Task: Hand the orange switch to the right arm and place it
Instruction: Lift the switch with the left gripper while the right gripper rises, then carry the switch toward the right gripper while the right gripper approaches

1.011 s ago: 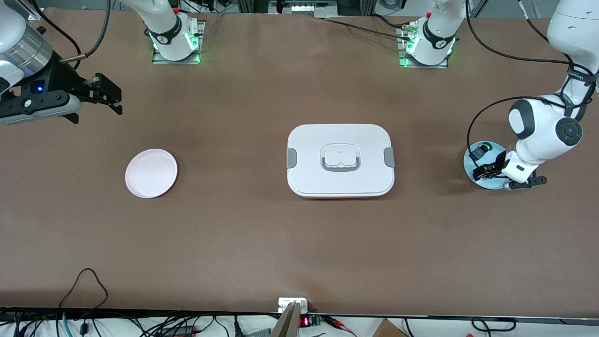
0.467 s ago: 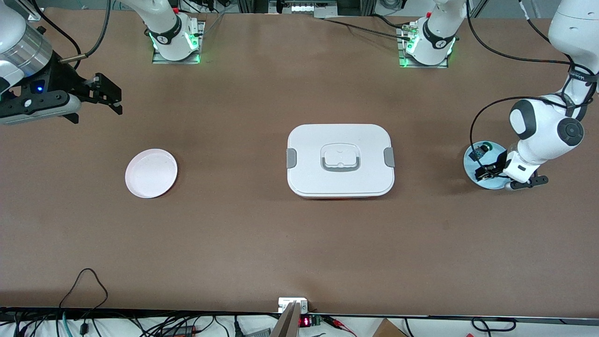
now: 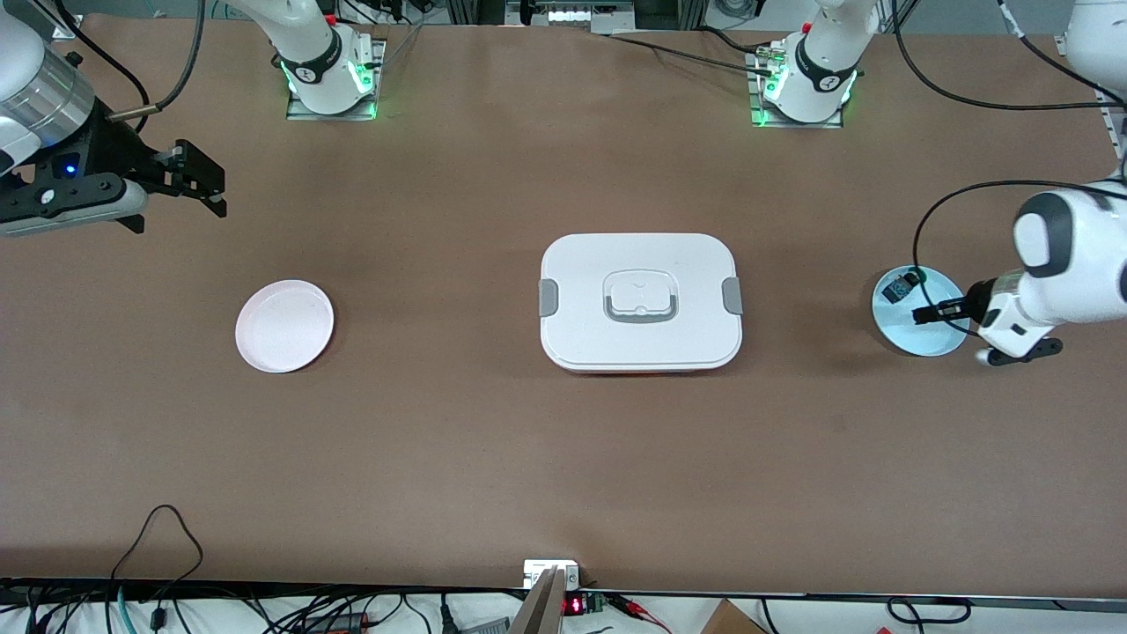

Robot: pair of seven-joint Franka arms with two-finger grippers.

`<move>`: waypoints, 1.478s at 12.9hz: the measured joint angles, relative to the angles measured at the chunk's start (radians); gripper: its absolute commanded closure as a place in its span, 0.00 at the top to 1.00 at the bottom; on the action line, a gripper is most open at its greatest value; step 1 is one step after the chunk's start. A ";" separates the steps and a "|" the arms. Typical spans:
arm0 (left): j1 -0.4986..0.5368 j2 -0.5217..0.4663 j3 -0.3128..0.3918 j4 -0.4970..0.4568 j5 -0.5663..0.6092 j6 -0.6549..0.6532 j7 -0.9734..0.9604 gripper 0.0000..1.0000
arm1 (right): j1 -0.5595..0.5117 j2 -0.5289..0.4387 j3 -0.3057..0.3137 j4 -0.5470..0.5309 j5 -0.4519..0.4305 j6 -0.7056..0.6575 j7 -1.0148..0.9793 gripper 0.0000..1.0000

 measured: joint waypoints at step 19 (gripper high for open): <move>0.014 -0.028 -0.315 0.282 -0.833 -0.426 0.718 0.12 | -0.003 0.167 0.007 -0.013 0.564 -0.102 0.006 1.00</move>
